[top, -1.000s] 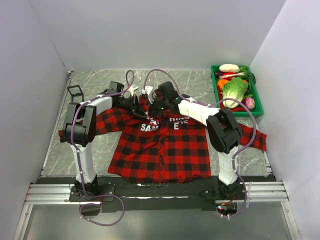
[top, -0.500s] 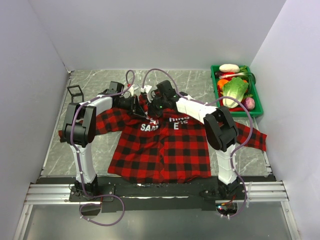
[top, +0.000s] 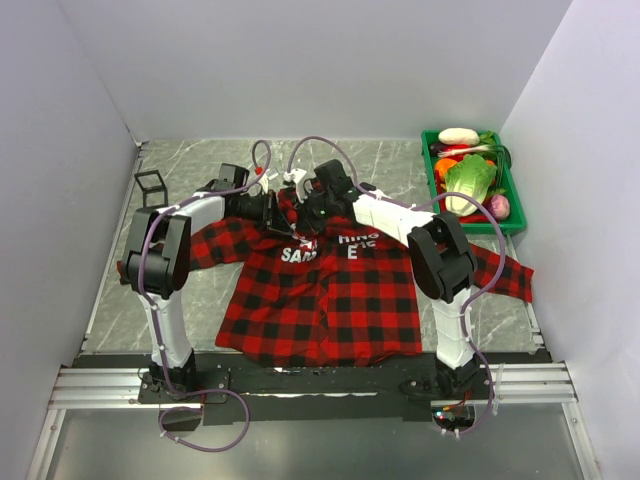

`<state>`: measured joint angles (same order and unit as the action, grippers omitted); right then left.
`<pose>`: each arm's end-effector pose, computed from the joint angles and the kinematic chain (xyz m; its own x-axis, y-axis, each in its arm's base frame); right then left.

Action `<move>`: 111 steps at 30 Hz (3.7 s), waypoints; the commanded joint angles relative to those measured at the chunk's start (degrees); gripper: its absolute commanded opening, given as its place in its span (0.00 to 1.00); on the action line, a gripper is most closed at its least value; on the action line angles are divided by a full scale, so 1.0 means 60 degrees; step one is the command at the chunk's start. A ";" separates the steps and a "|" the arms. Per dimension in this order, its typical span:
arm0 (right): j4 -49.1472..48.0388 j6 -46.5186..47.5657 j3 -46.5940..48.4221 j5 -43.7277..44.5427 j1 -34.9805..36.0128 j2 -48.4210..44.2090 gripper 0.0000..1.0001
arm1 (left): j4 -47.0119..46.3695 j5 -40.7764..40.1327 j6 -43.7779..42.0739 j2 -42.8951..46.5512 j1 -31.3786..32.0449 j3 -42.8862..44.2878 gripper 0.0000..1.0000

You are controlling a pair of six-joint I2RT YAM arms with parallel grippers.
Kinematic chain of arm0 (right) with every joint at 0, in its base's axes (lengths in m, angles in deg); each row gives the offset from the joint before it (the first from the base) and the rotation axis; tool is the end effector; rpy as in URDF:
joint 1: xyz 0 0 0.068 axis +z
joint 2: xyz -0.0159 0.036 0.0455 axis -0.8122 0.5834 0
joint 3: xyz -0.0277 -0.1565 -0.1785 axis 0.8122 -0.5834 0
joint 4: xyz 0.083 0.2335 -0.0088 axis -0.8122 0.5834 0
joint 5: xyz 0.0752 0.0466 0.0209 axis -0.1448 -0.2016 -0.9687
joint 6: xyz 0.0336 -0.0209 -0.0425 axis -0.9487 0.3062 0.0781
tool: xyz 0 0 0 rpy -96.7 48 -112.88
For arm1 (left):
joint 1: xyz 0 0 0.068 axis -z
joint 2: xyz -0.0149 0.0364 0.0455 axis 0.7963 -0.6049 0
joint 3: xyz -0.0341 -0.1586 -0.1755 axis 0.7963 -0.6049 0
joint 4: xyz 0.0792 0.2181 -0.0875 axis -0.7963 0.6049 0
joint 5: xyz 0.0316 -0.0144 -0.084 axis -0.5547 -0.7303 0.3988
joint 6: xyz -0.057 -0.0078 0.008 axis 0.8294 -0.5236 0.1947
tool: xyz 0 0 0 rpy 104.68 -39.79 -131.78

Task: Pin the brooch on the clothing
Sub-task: Pin the brooch to the clothes.

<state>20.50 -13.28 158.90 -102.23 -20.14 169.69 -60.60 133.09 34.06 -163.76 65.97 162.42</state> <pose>0.3504 0.2635 0.1830 -0.3726 -0.5198 -0.7688 -0.9034 0.3927 0.1724 0.3704 -0.1219 0.1512 -0.9322 0.0446 -0.3591 0.3354 0.4788 -0.8113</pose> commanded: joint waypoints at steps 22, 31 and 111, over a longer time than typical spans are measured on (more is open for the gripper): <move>0.0618 -0.0732 0.0605 -0.0531 -0.0144 0.0945 0.00 | -0.2180 0.1438 0.0511 0.1604 0.0555 -0.0370 0.01; 0.0517 -0.1259 0.0563 -0.0311 -0.0261 0.1004 0.00 | -0.2240 0.1059 0.0468 0.1663 0.0775 -0.0546 0.01; -0.0759 -0.2094 -0.0112 -0.0252 -0.0495 0.1443 0.00 | -0.1755 -0.2209 0.1126 0.0345 0.0922 -0.0810 0.10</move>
<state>16.75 -26.30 157.50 -106.65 -23.33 177.08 -68.54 116.20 38.78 -161.81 70.39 155.34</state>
